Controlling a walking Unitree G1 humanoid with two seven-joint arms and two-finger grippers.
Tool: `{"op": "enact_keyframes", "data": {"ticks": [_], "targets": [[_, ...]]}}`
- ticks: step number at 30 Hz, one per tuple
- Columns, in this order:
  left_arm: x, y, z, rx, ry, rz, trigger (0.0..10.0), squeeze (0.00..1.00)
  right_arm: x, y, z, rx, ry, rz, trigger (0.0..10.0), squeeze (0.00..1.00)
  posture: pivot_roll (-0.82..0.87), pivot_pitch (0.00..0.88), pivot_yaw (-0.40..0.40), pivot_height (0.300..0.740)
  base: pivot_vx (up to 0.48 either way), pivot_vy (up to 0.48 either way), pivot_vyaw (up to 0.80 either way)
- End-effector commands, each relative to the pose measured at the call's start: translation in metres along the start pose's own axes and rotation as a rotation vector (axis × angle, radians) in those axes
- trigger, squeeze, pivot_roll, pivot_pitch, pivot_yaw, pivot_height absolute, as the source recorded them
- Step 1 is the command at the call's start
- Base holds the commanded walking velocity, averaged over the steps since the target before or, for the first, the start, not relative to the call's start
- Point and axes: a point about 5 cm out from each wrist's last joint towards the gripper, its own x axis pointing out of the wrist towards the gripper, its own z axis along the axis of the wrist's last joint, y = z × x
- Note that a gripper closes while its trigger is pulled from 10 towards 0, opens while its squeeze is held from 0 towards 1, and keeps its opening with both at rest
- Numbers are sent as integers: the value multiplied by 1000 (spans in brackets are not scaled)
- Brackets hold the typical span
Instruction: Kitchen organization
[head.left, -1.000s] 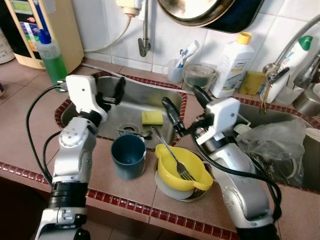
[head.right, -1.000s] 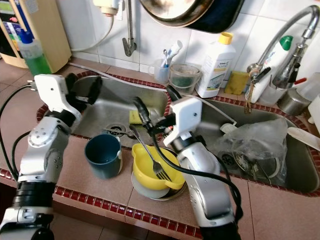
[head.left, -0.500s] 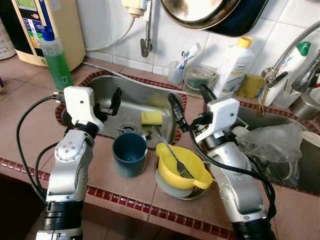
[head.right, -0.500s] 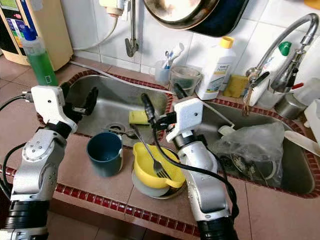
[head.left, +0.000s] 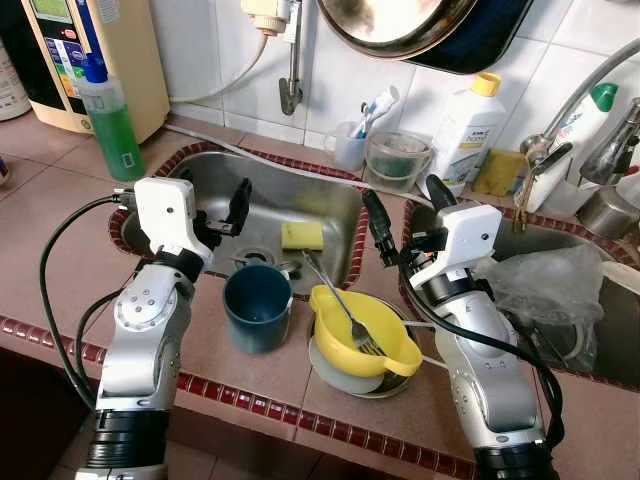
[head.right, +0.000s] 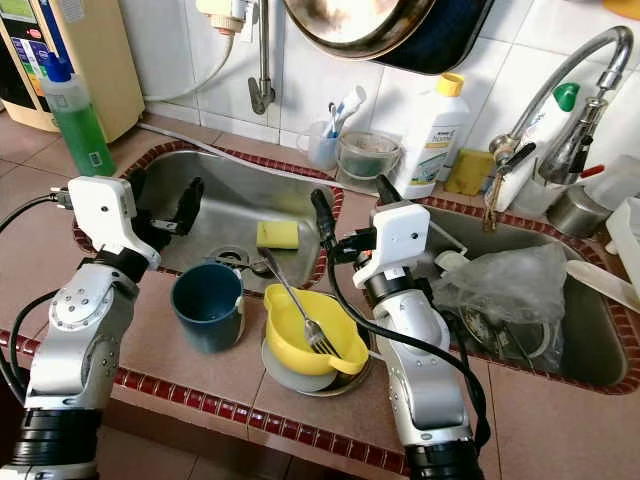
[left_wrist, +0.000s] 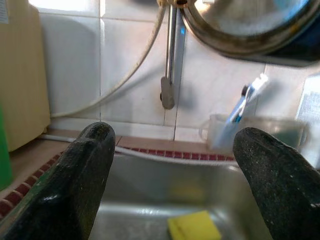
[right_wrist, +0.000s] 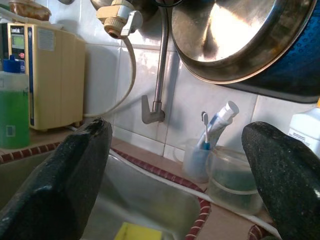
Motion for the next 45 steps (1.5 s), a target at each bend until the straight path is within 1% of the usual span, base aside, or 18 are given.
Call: {"op": "enact_keyframes", "data": {"ticks": [1, 2, 5, 9, 17, 19, 20, 21, 22, 23, 25, 32, 38, 45], "targets": [[1, 1, 2, 11, 7, -12, 10000, 0, -2, -5, 2, -11, -5, -22, 10000, 0, 85, 0, -79, 740, 0, 0, 0], [-1, 5, 2, 32, 3, -10, 10000, 0, -4, -6, 1, -11, 2, -22, 10000, 0, 84, 0, -75, 740, 0, 0, 0], [-3, 9, 1, 21, 11, 13, 10000, 0, -8, -7, -1, -12, 11, -25, 10000, 0, 85, 0, -75, 740, 0, 0, 0], [-6, 4, -1, 9, 15, 8, 10000, 0, -10, -9, -1, -12, 14, -42, 10000, 0, 80, 0, -69, 740, 0, 0, 0], [-6, 4, 0, 0, 7, 11, 10000, 0, -10, -14, -2, -23, 13, -85, 10000, 0, 79, 0, -64, 740, 0, 0, 0], [-12, -3, -8, -3, -4, 6, 10000, 0, -17, -25, -6, -39, 28, -174, 10000, 0, 75, 0, -62, 740, 0, 0, 0], [-13, -5, -9, -3, -5, 3, 10000, 0, -18, -25, -7, -43, 30, -180, 10000, 0, 75, 0, -62, 740, 0, 0, 0], [-14, -5, -10, -4, -5, 1, 10000, 0, -19, -25, -7, -46, 31, -179, 10000, 0, 74, 0, -62, 740, 0, 0, 0], [-15, -7, -10, -34, -9, 11, 10000, 0, -21, -25, -8, -48, 33, -176, 10000, 0, 72, 0, -61, 740, 0, 0, 0], [-15, -7, -10, -43, -11, 13, 10000, 0, -22, -26, -8, -52, 33, -178, 10000, 0, 71, 0, -60, 740, 0, 0, 0], [-16, -9, -11, -49, -8, 14, 10000, 0, -24, -26, -8, -54, 33, -181, 10000, 0, 69, 0, -58, 740, 0, 0, 0], [-17, -11, -13, -45, -6, 10, 10000, 0, -26, -27, -8, -62, 38, -191, 10000, 0, 64, 0, -54, 740, 0, 0, 0], [-17, -9, -13, -44, -4, 9, 10000, 0, -28, -24, -10, -61, 43, -181, 10000, 0, 62, 0, -54, 740, 0, 0, 0], [-17, -9, -13, -54, -5, 9, 10000, 0, -28, -24, -9, -61, 44, -173, 10000, 0, 62, 0, -62, 740, -261, 0, 0]]}}
